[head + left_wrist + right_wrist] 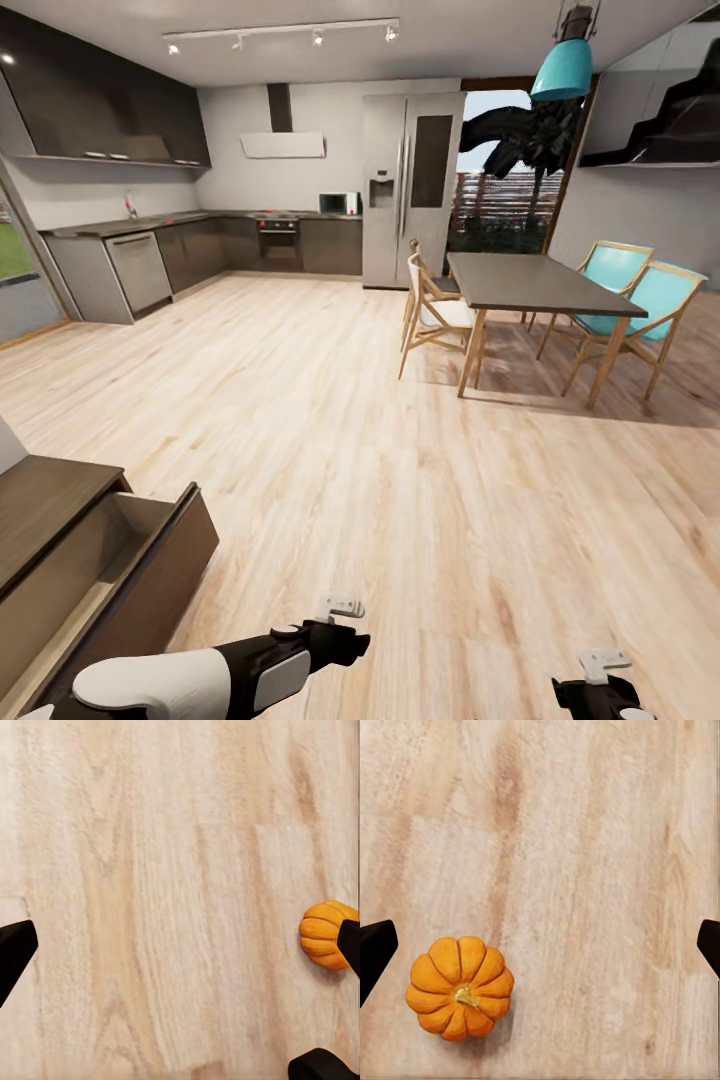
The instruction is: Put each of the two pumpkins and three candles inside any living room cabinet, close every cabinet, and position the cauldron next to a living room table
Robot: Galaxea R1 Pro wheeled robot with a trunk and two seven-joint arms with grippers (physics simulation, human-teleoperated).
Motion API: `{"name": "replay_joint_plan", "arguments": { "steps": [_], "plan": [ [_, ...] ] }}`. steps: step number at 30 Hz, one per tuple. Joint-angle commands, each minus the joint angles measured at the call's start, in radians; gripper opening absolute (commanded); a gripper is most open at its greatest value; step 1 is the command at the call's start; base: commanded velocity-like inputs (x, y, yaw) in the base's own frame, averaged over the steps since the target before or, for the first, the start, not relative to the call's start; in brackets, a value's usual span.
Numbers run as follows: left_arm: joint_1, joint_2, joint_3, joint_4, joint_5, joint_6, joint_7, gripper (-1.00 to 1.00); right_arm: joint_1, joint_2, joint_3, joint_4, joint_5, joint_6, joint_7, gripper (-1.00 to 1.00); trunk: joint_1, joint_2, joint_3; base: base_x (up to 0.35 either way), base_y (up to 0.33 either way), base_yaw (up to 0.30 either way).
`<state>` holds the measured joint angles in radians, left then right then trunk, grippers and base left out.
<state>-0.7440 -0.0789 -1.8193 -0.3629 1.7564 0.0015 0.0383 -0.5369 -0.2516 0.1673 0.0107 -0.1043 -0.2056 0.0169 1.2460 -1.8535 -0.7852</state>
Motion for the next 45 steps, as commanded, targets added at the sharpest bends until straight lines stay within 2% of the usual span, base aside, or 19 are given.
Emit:
{"name": "replay_joint_plan", "arguments": {
  "steps": [1,24,35,41,43,44,45],
  "plan": [
    [0.000,0.000,0.000,0.000,0.000,0.000,0.000,1.00,0.000,0.000,0.000,0.000,0.000,0.000,0.000,1.00,0.000,0.000,0.001,-0.031,0.000,-0.230],
    [0.000,0.001,0.000,-0.003,0.000,0.001,-0.001,1.00,0.001,0.000,0.000,0.002,0.001,-0.002,0.001,1.00,0.000,0.000,0.029,-0.001,-0.110,-0.230],
    [0.000,0.001,0.000,-0.004,0.000,0.000,-0.002,1.00,0.001,0.001,0.000,0.001,0.003,-0.001,0.001,1.00,0.000,0.000,0.042,0.238,-0.120,-0.230],
    [0.000,0.001,0.000,-0.004,0.000,0.001,-0.002,1.00,0.001,0.033,-0.003,-0.001,-0.002,0.002,-0.008,1.00,0.000,0.000,0.045,0.108,-0.059,-0.101],
    [0.000,0.001,0.000,-0.004,0.000,0.001,-0.002,1.00,0.001,0.043,-0.003,-0.001,-0.018,0.003,-0.015,1.00,0.000,0.000,0.044,0.011,-0.006,-0.036],
    [0.000,0.001,0.000,-0.004,0.000,0.001,-0.001,1.00,0.001,0.048,-0.003,-0.001,-0.063,0.005,-0.018,1.00,0.000,0.000,0.042,0.002,-0.001,-0.105],
    [0.000,0.001,0.000,-0.004,0.000,0.001,-0.001,1.00,0.001,0.048,-0.003,-0.001,-0.079,0.005,-0.018,1.00,0.000,0.000,0.041,0.001,-0.001,-0.114]
  ]
}}
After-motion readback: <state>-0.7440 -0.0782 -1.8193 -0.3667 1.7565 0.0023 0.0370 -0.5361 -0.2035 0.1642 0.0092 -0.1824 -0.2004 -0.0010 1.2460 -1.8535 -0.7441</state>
